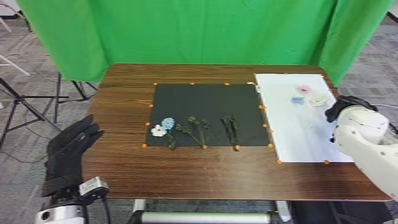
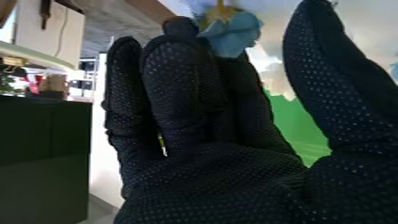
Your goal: Arrange flowers
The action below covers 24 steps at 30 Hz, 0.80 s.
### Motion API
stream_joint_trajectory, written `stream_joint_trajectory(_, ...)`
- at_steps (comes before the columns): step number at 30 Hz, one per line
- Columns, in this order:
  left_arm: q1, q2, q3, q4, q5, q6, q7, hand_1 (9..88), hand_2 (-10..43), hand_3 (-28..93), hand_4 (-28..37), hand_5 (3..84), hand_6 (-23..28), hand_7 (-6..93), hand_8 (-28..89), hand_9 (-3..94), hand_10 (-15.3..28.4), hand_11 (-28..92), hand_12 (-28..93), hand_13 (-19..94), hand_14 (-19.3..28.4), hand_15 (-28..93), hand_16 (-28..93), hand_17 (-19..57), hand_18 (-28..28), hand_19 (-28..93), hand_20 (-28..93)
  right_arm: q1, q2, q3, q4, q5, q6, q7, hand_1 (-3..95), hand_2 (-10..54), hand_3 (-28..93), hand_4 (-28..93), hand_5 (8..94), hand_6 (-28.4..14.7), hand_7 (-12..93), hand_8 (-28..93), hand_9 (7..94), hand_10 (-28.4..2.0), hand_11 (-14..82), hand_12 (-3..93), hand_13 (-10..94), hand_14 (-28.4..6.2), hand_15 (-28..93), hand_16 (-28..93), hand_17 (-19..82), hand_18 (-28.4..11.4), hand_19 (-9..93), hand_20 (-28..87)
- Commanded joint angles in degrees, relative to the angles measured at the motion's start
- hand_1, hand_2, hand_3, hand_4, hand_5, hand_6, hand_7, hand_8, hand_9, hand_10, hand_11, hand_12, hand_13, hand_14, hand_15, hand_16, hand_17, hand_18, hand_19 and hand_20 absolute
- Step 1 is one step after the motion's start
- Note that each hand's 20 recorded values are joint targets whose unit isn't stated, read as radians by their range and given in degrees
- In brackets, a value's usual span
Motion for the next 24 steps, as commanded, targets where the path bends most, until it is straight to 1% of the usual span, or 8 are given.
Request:
stream_joint_trajectory(1,-0.01,-0.46,0.12,0.05,0.33,-0.53,-0.33,26.6,3.0,83,-19.3,42.7,12.0,16.0,-11,34.5,20.2,40,7,24,26.9,67,-17,-9.2,21.2,59,4,-0.7,-0.49,0.18,0.8,-1.11,-0.69,0.17,36.7,-5.4,84,-27,54.4,-8.2,17,-11,58.1,-18.4,24.2,16.2,64,-10.3,79,14,36,-21.2,93,5)
stream_joint_trajectory(10,-0.2,-0.62,0.2,0.14,0.46,-0.72,-0.56,26.6,3.0,83,-19.2,42.7,11.9,16.1,-11,34.5,20.2,40,7,24,26.8,67,-17,-9.2,21.2,59,4,-0.41,-0.27,-1.7,1.43,-2.83,0.93,0.21,41.2,-5.3,83,-28,60.1,-5.7,21,-12,63.5,-15.5,27.9,16.4,66,-8.9,79,15,38,-20.4,93,6)
stream_joint_trajectory(11,-0.08,-0.52,0.29,0.08,0.22,-0.43,-0.21,26.7,3.0,82,-19.2,42.7,11.9,16.1,-11,34.5,20.2,40,7,24,26.8,67,-17,-9.2,21.2,59,4,-0.08,-0.4,-2.13,1.64,-3.22,1.16,0.12,41.8,-5.2,82,-28,60.9,-5.5,22,-12,64.4,-15.2,28.2,16.4,67,-8.7,78,15,38,-20.3,93,6)
stream_joint_trajectory(12,-0.1,-0.64,0.18,0.1,0.47,-0.67,-0.51,26.6,3.1,83,-19.2,42.7,11.9,16.1,-11,34.5,20.2,40,7,24,26.8,67,-17,-9.2,21.2,59,4,-0.28,-0.27,-2.35,1.64,-3.54,1.66,0.19,44.1,-5.7,81,-28,62.2,-5.2,24,-7,66.4,-14.6,28.5,16.7,67,-8.4,78,15,39,-20.1,93,6)
stream_joint_trajectory(14,-0.19,-0.66,0.23,0.14,0.39,-0.65,-0.46,26.6,3.1,83,-19.2,42.7,11.9,16.1,-11,34.5,20.2,40,7,24,26.8,67,-17,-9.2,21.2,59,4,-0.17,0.07,-3.12,1.59,-3.74,2.7,0.13,47.6,-6.3,77,-28,64.3,-4.9,26,-1,69.8,-12.9,26.2,20.5,69,-7.9,77,16,40,-19.9,93,7)
stream_joint_trajectory(17,-0.13,-0.29,0.37,0.13,0.09,-0.3,-0.23,26.6,3.1,83,-19.2,42.6,11.9,16.2,-11,34.5,20.2,40,7,24,26.9,67,-17,-9.2,21.2,59,4,-0.01,0.28,-4.02,1.61,-4.7,3.88,-0.26,51.6,-5.7,73,-28,68.8,-3.0,31,-1,77.2,-10.4,21.9,27.1,71,-6.8,77,17,41,-19.6,93,8)
stream_joint_trajectory(21,0.01,0.01,0.5,0.05,-0.11,-0.12,-0.1,26.6,3.1,83,-19.2,42.7,11.9,16.1,-11,34.5,20.2,40,7,24,26.9,67,-17,-9.2,21.2,59,4,-0.49,0.78,-4.48,0.88,-5.61,5.02,-0.62,53.1,-5.2,73,-28,73.5,-1.5,33,0,81.9,-9.4,22.3,29.4,74,-5.7,75,17,42,-19.3,93,9)
stream_joint_trajectory(24,0.03,-0.31,0.39,0.05,-0.05,-0.23,-0.31,26.7,3.1,83,-19.2,42.7,12.0,16.1,-11,34.5,20.2,40,7,24,26.9,67,-17,-9.2,21.2,59,4,-0.39,1.2,-5.05,0.44,-5.71,6.42,-0.6,53.9,-5.6,73,-28,75.0,-1.3,32,1,83.6,-9.2,22.8,30.7,75,-5.3,75,18,43,-19.3,93,10)
